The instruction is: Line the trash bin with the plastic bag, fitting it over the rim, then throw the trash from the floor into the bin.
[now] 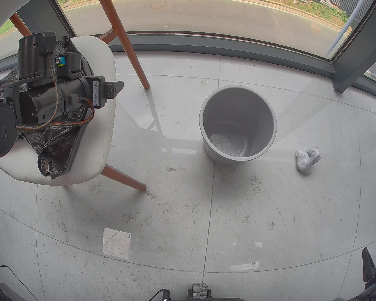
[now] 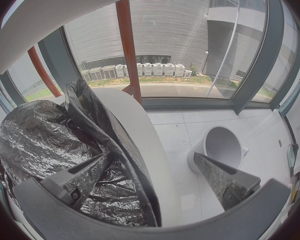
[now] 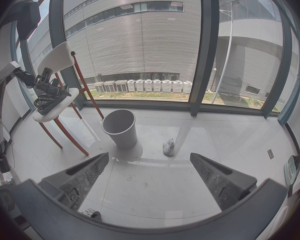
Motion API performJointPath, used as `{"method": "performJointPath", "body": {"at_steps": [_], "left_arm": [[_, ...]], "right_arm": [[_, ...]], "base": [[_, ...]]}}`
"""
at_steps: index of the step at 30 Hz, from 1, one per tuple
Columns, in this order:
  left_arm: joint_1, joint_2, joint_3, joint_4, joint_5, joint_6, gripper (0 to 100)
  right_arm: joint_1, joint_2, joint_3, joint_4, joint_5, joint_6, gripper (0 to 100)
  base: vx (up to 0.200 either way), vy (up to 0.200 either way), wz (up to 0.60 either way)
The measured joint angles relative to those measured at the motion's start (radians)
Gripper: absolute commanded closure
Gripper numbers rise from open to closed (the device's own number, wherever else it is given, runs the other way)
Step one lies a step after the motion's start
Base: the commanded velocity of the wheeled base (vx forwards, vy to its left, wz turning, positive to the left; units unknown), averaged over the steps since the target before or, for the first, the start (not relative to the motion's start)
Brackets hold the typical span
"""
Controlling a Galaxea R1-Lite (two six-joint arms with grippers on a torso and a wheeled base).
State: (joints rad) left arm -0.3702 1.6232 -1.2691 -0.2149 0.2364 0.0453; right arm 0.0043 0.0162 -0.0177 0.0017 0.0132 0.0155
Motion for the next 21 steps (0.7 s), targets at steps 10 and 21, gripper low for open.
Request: {"method": "performJointPath", "body": {"at_steps": [10,21], "left_arm": [[-0.002,-0.001,0.035,-0.001,-0.009,0.013,100],[0.004,-0.072,0.094,0.009,-0.018,-0.004,100]], "right_arm": [[0.000,0.000,0.000,0.000,0.000,0.001,0],[0.000,0.000,0.000,0.000,-0.001,0.000,0]], "base": [[0.000,0.000,0.00],[0.000,0.000,0.00]]}}
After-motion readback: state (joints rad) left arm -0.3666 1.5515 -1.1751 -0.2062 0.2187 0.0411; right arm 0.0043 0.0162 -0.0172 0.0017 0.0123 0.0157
